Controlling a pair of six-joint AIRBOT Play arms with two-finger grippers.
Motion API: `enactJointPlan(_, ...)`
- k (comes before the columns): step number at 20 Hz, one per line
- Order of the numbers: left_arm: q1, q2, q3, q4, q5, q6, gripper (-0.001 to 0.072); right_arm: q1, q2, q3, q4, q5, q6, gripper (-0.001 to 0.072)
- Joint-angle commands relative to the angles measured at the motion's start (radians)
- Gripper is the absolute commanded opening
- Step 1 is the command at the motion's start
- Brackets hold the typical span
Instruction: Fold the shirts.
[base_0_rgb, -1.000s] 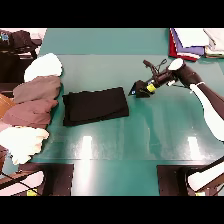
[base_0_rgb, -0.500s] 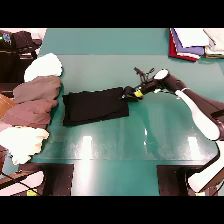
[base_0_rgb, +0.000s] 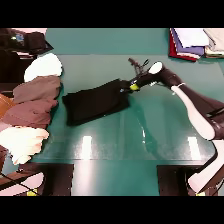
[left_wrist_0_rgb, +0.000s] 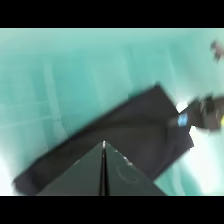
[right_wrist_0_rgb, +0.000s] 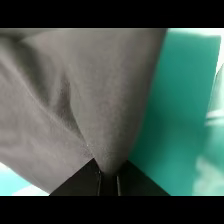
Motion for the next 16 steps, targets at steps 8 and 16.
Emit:
enactJointPlan(8, -0.099, 0.0, 0.0, 0.011, -0.004, 0.012, 0.0024, -0.616, 0.307, 0.009, -0.504, 0.218, 0.199, 0.0017)
enactJointPlan(16, -0.099, 0.0, 0.0, 0.011, 0.005, 0.002, 0.0024, -1.11, 0.514, -0.261, -0.506, 0.124, 0.301, 0.0017)
